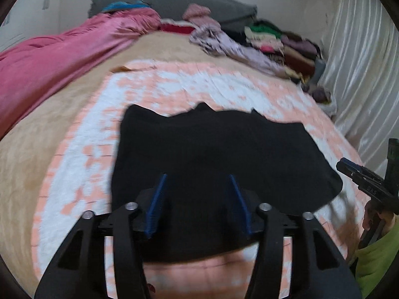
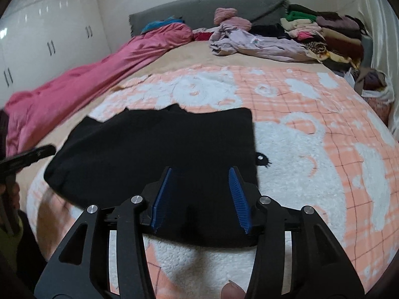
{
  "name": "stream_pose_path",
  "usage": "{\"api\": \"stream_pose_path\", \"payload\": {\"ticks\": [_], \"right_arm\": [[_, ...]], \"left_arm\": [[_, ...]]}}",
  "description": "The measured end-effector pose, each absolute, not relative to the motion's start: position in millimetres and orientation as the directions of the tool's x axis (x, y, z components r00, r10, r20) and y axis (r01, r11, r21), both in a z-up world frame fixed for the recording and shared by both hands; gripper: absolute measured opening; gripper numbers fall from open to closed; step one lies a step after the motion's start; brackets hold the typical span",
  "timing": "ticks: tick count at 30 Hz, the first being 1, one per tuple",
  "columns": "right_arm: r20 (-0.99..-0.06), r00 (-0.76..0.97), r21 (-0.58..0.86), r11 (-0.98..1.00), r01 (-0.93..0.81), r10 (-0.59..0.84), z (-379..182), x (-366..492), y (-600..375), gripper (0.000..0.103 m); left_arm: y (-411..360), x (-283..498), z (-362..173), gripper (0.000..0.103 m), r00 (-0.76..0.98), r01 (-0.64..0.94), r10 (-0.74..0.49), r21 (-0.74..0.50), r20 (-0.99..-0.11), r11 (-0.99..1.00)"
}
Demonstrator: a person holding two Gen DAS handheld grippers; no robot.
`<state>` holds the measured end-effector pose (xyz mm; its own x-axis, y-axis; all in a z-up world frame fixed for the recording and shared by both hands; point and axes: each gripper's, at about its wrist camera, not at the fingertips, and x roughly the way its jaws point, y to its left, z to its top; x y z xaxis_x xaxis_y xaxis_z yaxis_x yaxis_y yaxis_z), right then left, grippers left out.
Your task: Fold small clothes
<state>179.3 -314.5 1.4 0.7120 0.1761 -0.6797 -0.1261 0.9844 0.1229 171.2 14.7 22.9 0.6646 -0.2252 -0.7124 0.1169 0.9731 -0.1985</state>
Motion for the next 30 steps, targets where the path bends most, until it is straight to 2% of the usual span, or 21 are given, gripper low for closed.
{"api": "stream_pose_path", "payload": {"ticks": [3, 6, 14, 21, 30], "right_arm": [[-0.695, 0.698, 0.110, 0.985, -0.132, 0.171, -5.5, 181.7, -310.1, 0.040], [-0.707, 0.688, 0.093, 0.986, -0.141, 0.165, -11.8, 183.2, -304.7, 0.047], [-0.791, 0.598, 0.091, 0.991, -0.094, 0.129, -39.8, 198.1, -305.3, 0.050], [-0.778, 0.614, 0.102, 0.991, -0.086, 0.134, -35.5, 193.2, -306.0, 0.052], [-0.750, 0.647, 0.087, 0.990, -0.109, 0.137, -24.9, 188.5, -301.5, 0.070]], "left_arm": [[4.1, 189.6, 10.2, 0.057, 0.630, 0.109, -0.201, -0.171, -0.750, 0.979], [7.3, 198.4, -8.2, 0.059, 0.610, 0.078, -0.170, -0.155, -0.774, 0.985], [14.5, 201.7, -21.2, 0.061, 0.607, 0.084, -0.186, -0.171, -0.772, 0.982], [16.2, 197.0, -19.1, 0.061, 0.625, 0.090, -0.214, -0.203, -0.751, 0.975], [18.0, 184.2, -6.9, 0.072, 0.633, 0.110, -0.247, -0.231, -0.734, 0.967]]}}
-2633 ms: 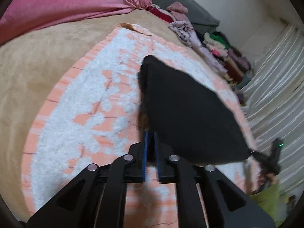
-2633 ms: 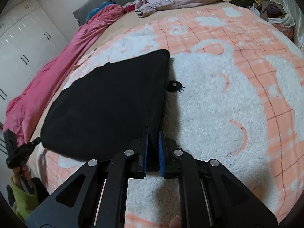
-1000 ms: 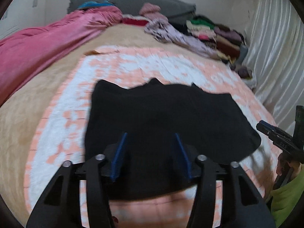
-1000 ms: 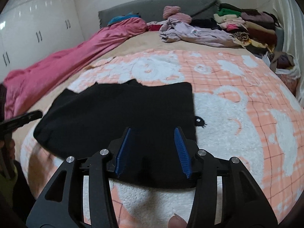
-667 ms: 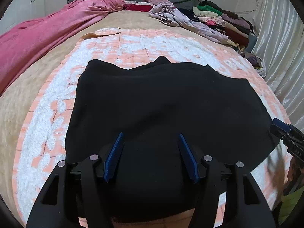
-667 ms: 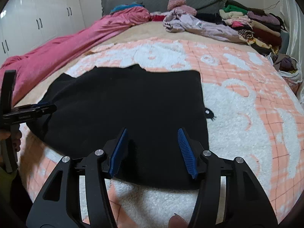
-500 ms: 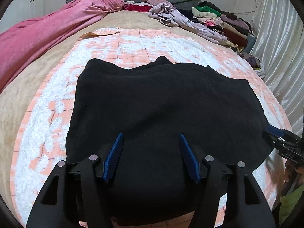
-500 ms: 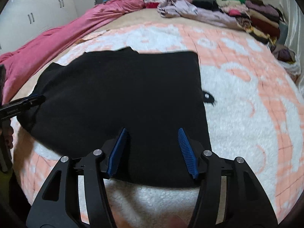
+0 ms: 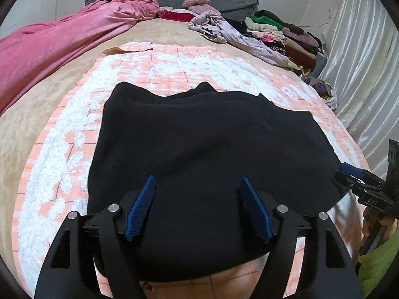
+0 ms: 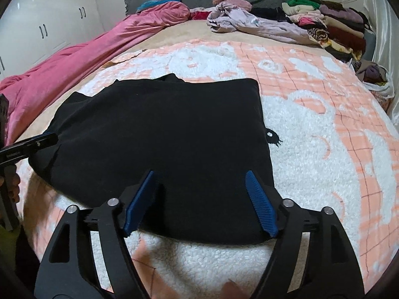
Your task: Fold small clothes
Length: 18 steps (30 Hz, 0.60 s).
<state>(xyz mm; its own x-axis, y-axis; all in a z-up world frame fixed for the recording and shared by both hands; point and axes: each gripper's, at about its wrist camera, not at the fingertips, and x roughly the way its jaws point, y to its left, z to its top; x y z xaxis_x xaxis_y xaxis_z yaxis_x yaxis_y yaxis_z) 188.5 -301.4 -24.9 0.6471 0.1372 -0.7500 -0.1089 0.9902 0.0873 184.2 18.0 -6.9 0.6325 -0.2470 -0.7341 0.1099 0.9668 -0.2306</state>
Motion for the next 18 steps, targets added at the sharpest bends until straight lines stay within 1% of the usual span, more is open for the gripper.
{"api": "stream_pose_path", "payload": {"ticks": [2, 5, 6, 8, 12, 13, 18], "right_arm": [[-0.744, 0.655, 0.078, 0.991, -0.113, 0.133, -23.3, 188.0, -299.8, 0.075], [-0.729, 0.672, 0.061, 0.991, -0.119, 0.125, -20.1, 186.0, -297.4, 0.081], [-0.726, 0.677, 0.057, 0.991, -0.119, 0.123, -19.5, 185.6, -296.7, 0.082], [-0.717, 0.686, 0.051, 0.991, -0.121, 0.121, -17.8, 184.8, -296.0, 0.084], [-0.705, 0.700, 0.038, 0.991, -0.129, 0.118, -15.7, 184.0, -293.1, 0.087], [-0.702, 0.702, 0.037, 0.990, -0.135, 0.122, -15.0, 183.4, -292.0, 0.089], [-0.675, 0.725, 0.013, 0.985, -0.173, 0.136, -9.3, 177.6, -282.1, 0.091]], "left_arm": [[19.8, 182.7, -4.8, 0.080, 0.632, 0.110, -0.255, -0.241, -0.731, 0.964], [20.6, 181.4, -1.8, 0.081, 0.636, 0.110, -0.250, -0.236, -0.730, 0.966], [20.9, 181.4, -1.1, 0.081, 0.637, 0.110, -0.247, -0.231, -0.730, 0.967], [23.0, 180.6, 0.3, 0.092, 0.640, 0.108, -0.246, -0.232, -0.728, 0.967], [26.3, 179.1, 3.7, 0.093, 0.645, 0.106, -0.242, -0.228, -0.725, 0.968], [27.2, 178.4, 4.7, 0.095, 0.647, 0.105, -0.239, -0.226, -0.724, 0.968], [30.4, 178.5, 7.0, 0.096, 0.651, 0.100, -0.233, -0.223, -0.722, 0.970]]}}
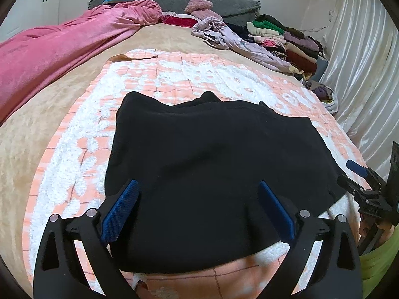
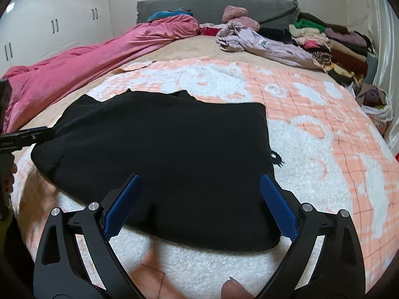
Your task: Fold small clothes
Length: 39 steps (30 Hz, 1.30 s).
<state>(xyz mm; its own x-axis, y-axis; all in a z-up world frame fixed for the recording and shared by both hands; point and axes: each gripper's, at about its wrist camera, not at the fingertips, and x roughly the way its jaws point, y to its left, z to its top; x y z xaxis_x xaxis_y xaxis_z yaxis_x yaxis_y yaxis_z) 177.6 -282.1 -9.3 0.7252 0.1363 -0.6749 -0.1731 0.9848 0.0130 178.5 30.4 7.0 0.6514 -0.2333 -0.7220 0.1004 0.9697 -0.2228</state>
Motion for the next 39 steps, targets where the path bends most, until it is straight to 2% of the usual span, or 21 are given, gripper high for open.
{"api": "stream_pose_path", "payload": {"ticks": [11, 21, 33, 39], "right_arm": [[-0.640, 0.745, -0.059, 0.955, -0.291, 0.187, 0.3, 158.0, -232.2, 0.092], [-0.665, 0.701, -0.133, 0.883, -0.451, 0.258, -12.4, 143.7, -149.7, 0.093], [-0.682, 0.680, -0.254, 0.785, -0.565, 0.268, -26.4, 138.5, -68.9, 0.093], [-0.696, 0.694, -0.380, 0.728, -0.571, 0.182, -42.3, 145.5, -34.6, 0.093]], "left_arm": [[53.7, 181.5, 15.6, 0.098, 0.679, 0.045, -0.195, -0.225, -0.708, 0.973], [96.6, 201.6, 11.2, 0.098, 0.674, -0.078, -0.125, -0.238, -0.728, 0.968], [118.0, 234.0, 2.9, 0.098, 0.643, -0.119, -0.103, -0.232, -0.759, 0.965], [126.8, 252.0, -16.9, 0.098, 0.591, -0.136, -0.147, -0.278, -0.793, 0.951]]}}
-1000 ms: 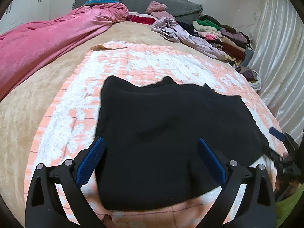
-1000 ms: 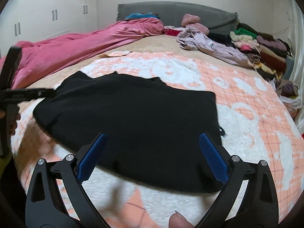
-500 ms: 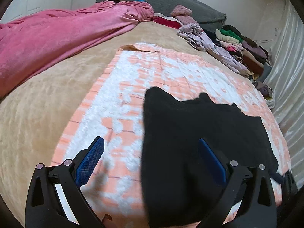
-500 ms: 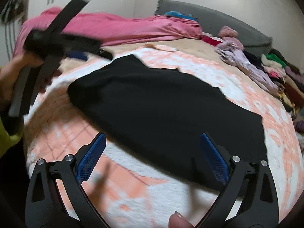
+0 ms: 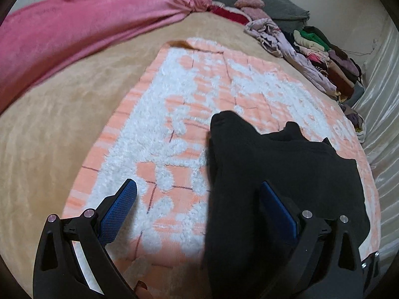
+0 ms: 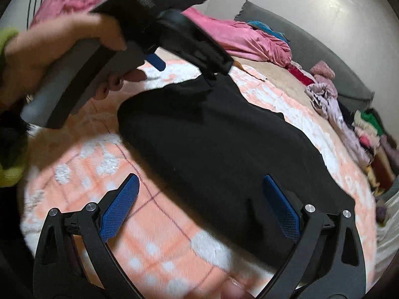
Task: Fold small clothes
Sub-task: 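Grasp the edge of the folded sweatshirt with both tools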
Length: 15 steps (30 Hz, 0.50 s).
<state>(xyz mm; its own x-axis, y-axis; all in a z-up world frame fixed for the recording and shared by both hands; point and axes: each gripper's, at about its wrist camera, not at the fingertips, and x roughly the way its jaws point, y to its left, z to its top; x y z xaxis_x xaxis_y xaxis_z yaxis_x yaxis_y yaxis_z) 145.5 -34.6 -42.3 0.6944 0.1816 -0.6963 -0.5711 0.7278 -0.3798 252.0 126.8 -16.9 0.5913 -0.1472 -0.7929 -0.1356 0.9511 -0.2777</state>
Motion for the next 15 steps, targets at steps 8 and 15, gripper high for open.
{"api": "stream_pose_path", "payload": {"ticks": [8, 15], "right_arm": [[-0.672, 0.727, -0.457, 0.695, -0.555, 0.139, -50.9, 154.4, -9.2, 0.080], [-0.635, 0.759, -0.450, 0.730, -0.515, 0.144, -49.1, 151.8, -12.8, 0.017]], "left_arm": [[120.3, 267.7, -18.5, 0.098, 0.585, -0.115, -0.177, -0.297, -0.792, 0.948], [112.0, 277.0, -19.3, 0.098, 0.573, -0.091, -0.206, -0.311, -0.793, 0.946]]}}
